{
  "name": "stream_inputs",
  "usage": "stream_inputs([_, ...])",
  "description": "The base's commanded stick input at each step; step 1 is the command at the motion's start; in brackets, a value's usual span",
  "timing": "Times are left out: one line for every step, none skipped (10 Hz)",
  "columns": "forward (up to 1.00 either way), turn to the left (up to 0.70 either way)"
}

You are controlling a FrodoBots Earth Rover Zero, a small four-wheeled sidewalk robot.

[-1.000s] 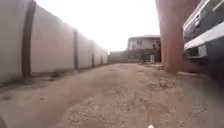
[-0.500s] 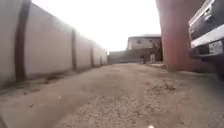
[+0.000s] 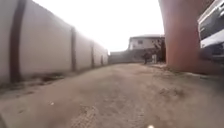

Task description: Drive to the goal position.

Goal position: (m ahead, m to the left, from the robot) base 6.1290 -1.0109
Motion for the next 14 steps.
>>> stream_inputs([0.50, 0.01])
stream_inputs([0.50, 0.01])
stream_inputs([0.50, 0.01])
stream_inputs([0.50, 0.01])
stream_inputs([0.50, 0.01])
stream_inputs([0.50, 0.01])
stream_inputs([0.50, 0.01])
stream_inputs([0.50, 0.01])
stream_inputs([0.50, 0.01])
stream_inputs([0.50, 0.01])
stream_inputs([0.50, 0.01])
stream_inputs([0.50, -0.14])
stream_inputs([0.50, -0.45])
stream_inputs([0.50, -0.49])
